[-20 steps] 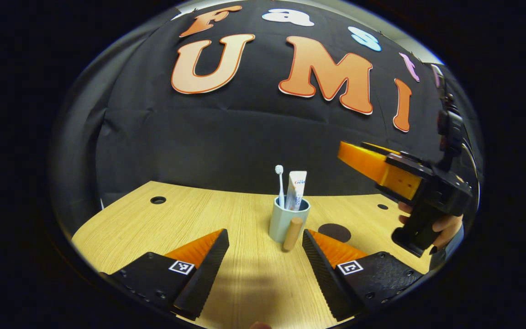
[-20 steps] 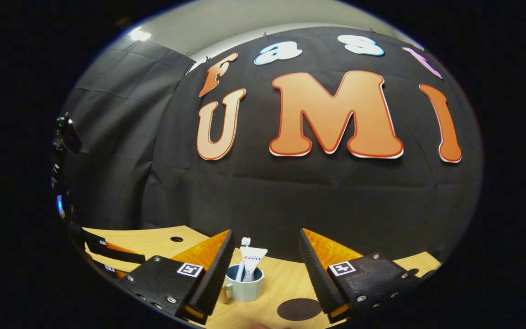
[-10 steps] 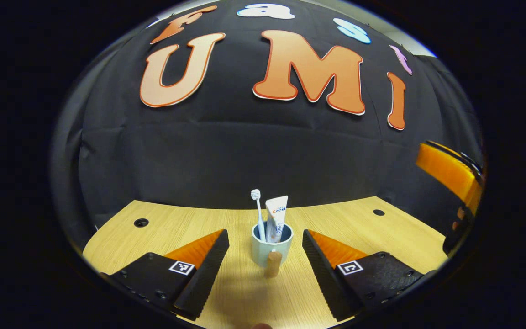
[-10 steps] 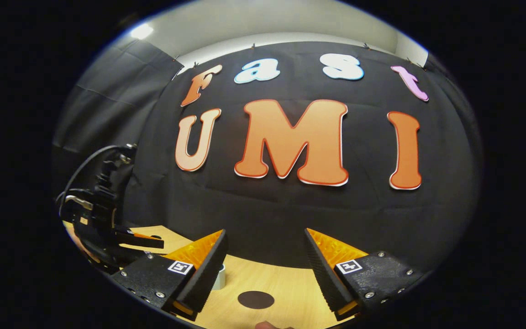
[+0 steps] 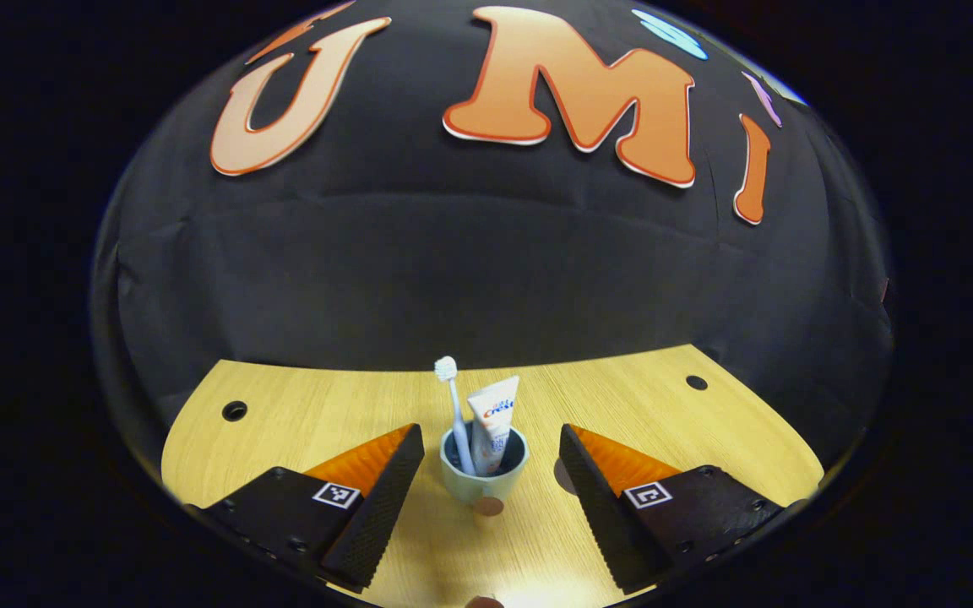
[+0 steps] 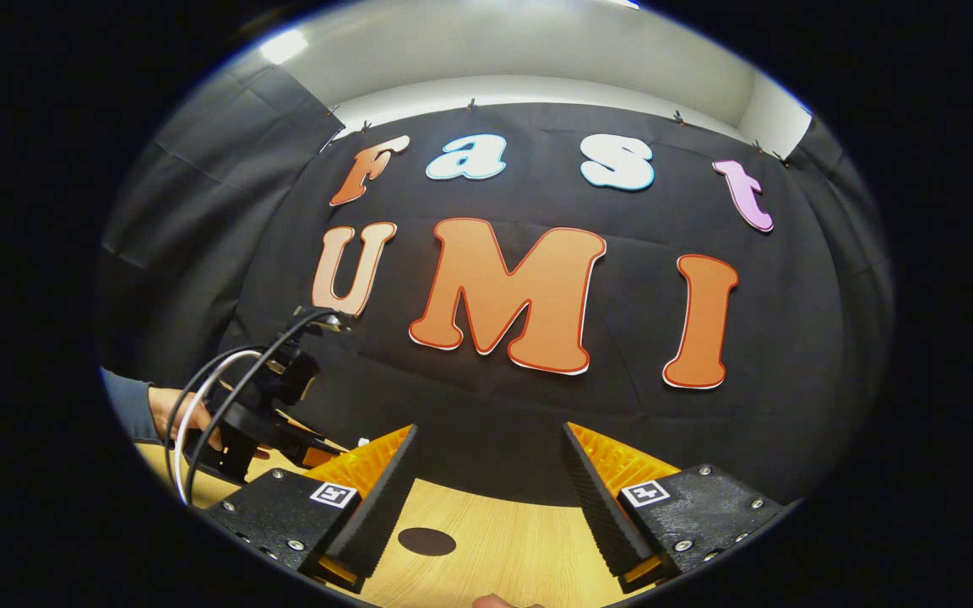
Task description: Put the toothbrush and toothpaste on the desktop into the cup, then pick up the cup and place it on the coaster on the desktop.
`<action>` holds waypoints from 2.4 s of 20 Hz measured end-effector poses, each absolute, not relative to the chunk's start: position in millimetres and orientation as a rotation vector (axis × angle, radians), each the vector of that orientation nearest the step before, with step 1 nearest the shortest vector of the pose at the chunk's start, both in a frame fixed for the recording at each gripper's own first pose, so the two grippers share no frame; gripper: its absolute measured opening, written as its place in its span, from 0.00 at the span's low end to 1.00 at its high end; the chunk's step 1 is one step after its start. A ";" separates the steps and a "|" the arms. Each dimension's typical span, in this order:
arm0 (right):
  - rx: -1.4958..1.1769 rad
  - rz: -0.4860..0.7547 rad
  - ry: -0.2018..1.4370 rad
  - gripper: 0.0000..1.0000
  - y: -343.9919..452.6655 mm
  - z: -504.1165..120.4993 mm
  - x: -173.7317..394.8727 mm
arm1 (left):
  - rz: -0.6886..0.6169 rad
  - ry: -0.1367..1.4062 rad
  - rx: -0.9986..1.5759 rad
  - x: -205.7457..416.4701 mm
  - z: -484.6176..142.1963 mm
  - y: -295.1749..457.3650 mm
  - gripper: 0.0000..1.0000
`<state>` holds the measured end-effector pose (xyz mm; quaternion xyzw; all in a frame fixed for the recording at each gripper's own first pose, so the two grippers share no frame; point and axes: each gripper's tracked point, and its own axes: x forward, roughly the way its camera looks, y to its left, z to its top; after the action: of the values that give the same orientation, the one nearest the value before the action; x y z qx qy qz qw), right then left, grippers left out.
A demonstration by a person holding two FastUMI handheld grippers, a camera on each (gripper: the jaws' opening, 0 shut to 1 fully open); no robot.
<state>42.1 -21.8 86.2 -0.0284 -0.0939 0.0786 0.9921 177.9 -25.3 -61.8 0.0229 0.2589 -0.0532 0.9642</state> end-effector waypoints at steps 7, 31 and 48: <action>-0.106 0.134 -0.160 0.98 -38.5 81.6 17.1 | -0.073 0.801 0.098 185.9 -119.1 -21.8 0.98; -0.047 0.132 -0.081 0.98 -45.2 34.3 -14.7 | 0.004 1.086 0.117 186.6 -191.7 -12.9 0.25; -0.001 0.046 -0.020 0.98 -85.0 -1.3 -28.3 | -0.072 0.970 0.132 168.7 -166.0 -29.4 0.23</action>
<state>-28.3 -85.0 -1.3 -0.0005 -0.0100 0.0232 0.9997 168.7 -29.4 -166.0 0.0632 0.4656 -0.0344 0.8821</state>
